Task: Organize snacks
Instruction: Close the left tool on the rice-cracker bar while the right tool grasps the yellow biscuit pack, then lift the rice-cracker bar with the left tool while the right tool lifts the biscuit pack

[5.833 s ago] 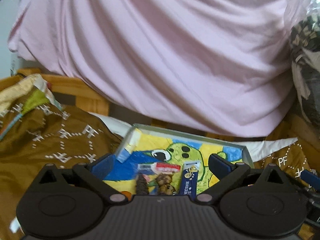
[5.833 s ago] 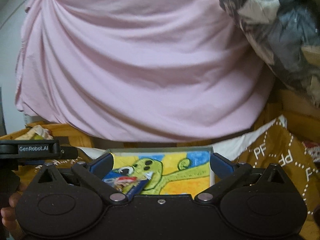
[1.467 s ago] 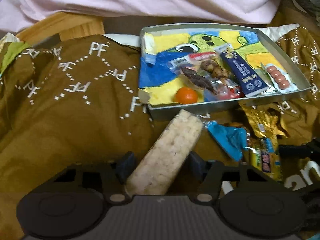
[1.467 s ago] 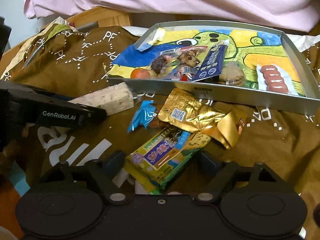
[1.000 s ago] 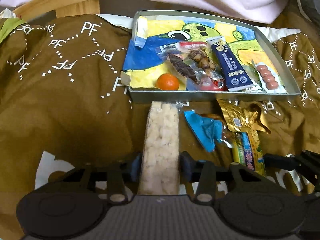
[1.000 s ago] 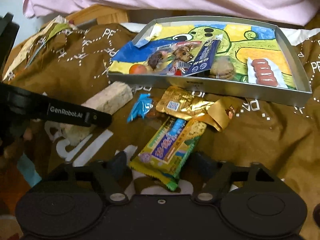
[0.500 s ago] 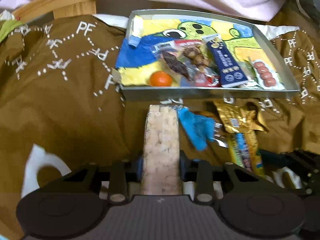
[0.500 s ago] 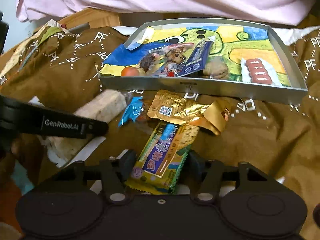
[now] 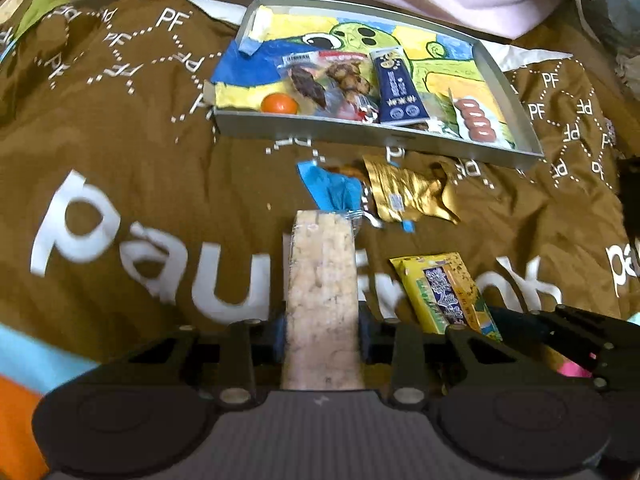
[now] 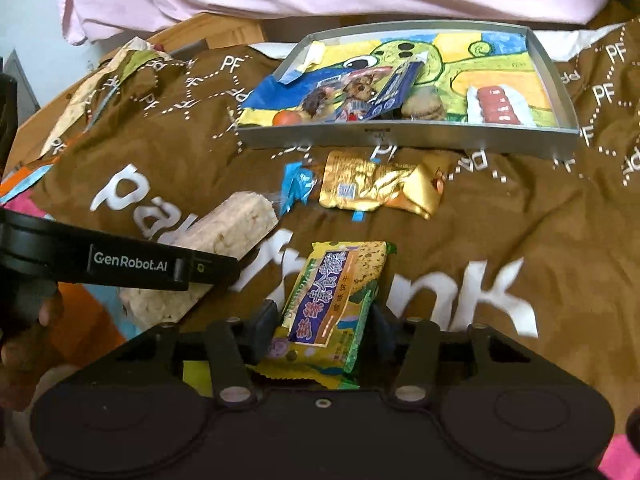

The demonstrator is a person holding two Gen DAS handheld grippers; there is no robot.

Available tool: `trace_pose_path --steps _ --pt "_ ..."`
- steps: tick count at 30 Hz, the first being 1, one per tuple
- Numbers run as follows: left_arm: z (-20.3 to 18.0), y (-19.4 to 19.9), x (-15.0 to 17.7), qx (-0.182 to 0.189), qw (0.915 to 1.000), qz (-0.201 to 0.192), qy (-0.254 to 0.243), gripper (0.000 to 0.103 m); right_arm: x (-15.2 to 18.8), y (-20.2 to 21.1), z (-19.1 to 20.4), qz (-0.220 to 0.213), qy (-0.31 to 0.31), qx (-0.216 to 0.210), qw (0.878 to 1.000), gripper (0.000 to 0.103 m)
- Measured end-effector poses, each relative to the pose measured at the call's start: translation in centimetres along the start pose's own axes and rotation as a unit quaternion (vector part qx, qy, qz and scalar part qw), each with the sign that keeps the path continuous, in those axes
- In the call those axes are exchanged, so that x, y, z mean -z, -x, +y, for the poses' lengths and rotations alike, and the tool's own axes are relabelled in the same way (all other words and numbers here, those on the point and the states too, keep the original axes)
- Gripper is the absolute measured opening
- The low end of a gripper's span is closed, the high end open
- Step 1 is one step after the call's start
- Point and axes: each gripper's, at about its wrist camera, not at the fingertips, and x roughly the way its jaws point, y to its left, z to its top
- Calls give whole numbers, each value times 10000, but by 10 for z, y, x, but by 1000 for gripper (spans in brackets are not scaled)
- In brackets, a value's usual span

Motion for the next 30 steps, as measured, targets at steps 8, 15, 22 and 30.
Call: trace_pose_path --steps 8,15,22,30 --pt "-6 6 12 -206 9997 -95 -86 36 5 -8 -1 -227 -54 -32 9997 60" --pt "-8 6 18 -276 9994 -151 -135 36 9 -3 2 -249 152 137 9995 50" --pt "-13 17 24 -230 9992 -298 -145 36 13 18 6 -460 460 196 9977 49" --pt "-19 33 21 -83 9973 -697 -199 36 10 49 6 -910 601 244 9937 42"
